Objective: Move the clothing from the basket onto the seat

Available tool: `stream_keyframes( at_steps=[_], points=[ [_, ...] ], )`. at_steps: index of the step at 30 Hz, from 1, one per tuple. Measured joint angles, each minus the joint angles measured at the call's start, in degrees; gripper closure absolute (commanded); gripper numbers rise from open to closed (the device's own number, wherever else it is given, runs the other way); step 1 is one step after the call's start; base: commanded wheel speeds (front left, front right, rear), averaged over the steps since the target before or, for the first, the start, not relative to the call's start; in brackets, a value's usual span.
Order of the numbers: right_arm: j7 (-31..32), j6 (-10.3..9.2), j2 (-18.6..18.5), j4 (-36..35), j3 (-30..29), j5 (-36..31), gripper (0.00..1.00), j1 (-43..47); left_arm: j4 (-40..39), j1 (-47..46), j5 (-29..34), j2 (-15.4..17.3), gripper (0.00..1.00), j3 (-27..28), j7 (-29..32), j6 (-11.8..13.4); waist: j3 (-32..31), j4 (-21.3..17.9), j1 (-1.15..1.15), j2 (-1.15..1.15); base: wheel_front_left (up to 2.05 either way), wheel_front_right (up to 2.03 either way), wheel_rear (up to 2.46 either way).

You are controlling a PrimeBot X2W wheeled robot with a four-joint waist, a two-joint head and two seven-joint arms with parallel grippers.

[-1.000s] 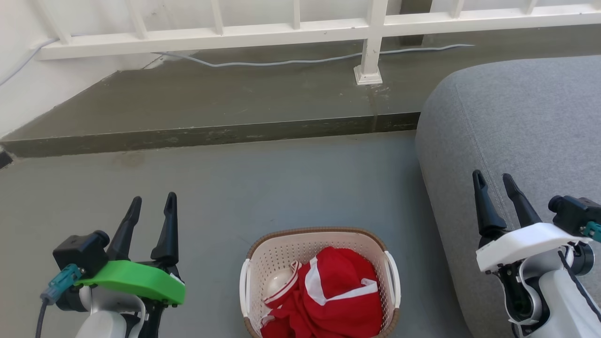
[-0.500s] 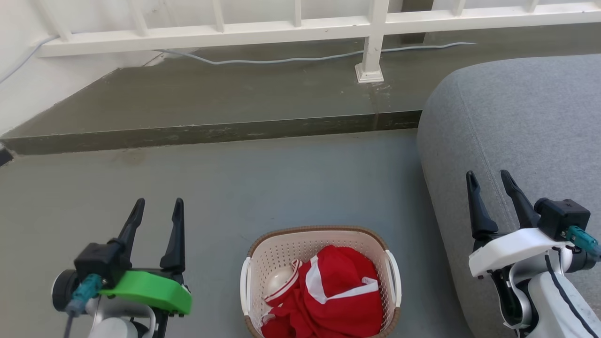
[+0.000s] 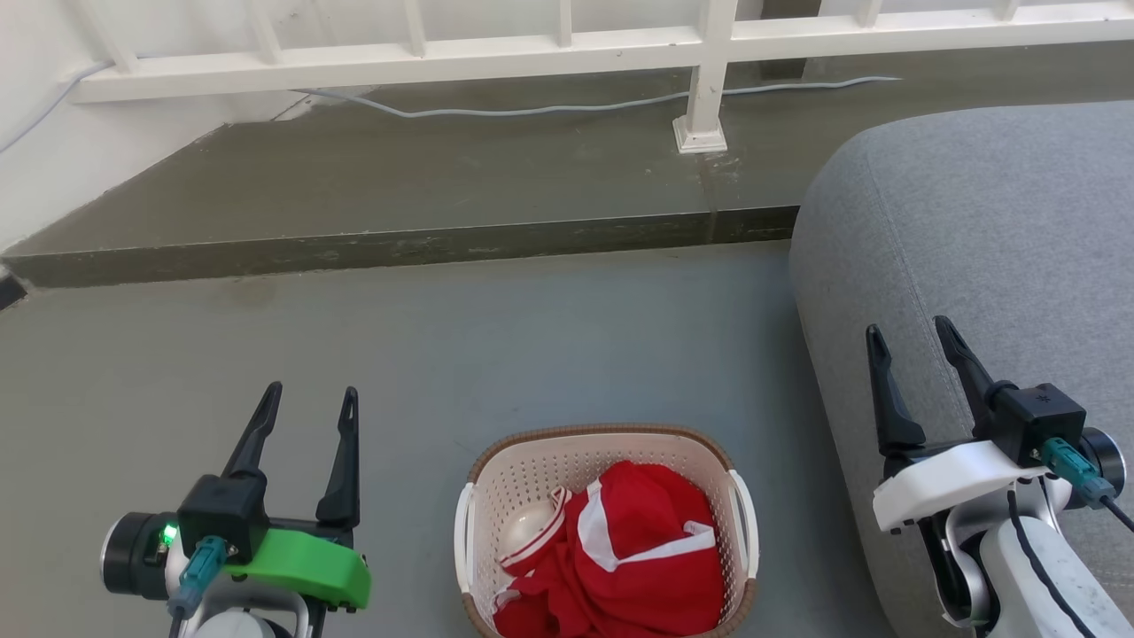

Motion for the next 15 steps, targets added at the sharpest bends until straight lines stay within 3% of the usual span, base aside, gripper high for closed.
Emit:
stream_keyframes(
  at_steps=[15],
  points=[
    [0.0, 0.13, 1.2, 1.2, -1.1, 0.8, 0.0, 0.2, 1.3, 0.3, -0.2, -0.1, 0.0, 0.3, 0.0, 0.0, 0.0, -0.2, 0.0, 0.0, 0.0, 0.0, 0.0]
  ],
)
